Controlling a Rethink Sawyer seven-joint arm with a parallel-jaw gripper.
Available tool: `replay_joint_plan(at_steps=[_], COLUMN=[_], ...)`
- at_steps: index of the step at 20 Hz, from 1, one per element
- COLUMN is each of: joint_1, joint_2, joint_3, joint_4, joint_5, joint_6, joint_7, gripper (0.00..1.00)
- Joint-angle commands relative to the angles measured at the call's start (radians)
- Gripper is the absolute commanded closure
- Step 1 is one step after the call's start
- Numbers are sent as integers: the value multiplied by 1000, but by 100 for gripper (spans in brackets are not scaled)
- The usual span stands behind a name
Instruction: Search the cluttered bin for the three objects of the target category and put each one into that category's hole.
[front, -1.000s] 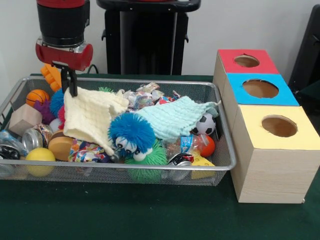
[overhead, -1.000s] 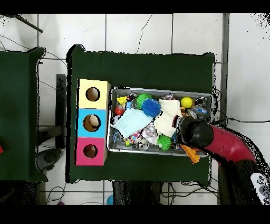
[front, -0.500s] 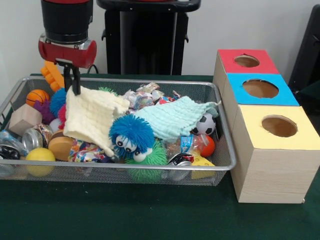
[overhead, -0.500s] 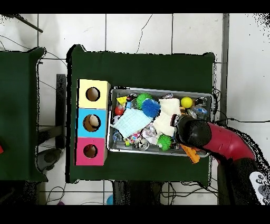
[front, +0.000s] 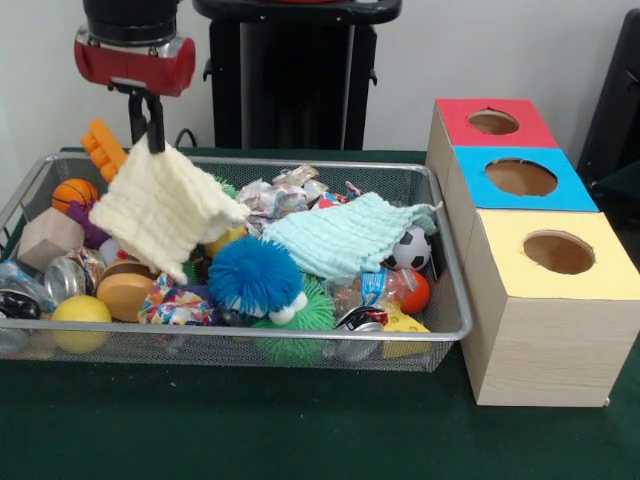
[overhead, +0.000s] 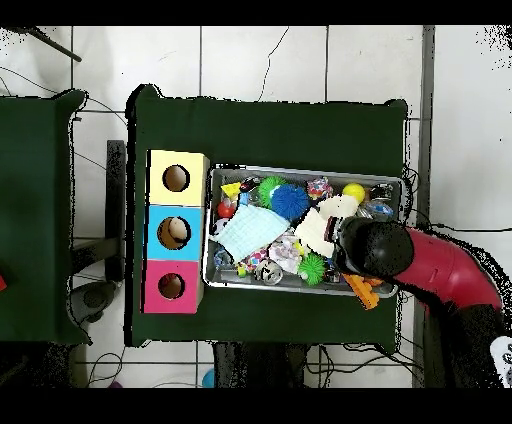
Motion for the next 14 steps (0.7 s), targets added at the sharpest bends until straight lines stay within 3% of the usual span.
replay_joint_plan(at_steps=[1,14], joint_1=[-72,-261], joint_2=[-73,-56], joint_3=[119,253], joint_4=[9,-7], joint_5=[-43,-116], joint_6=[166,207], joint_7=[-275,-398], gripper=[100,100])
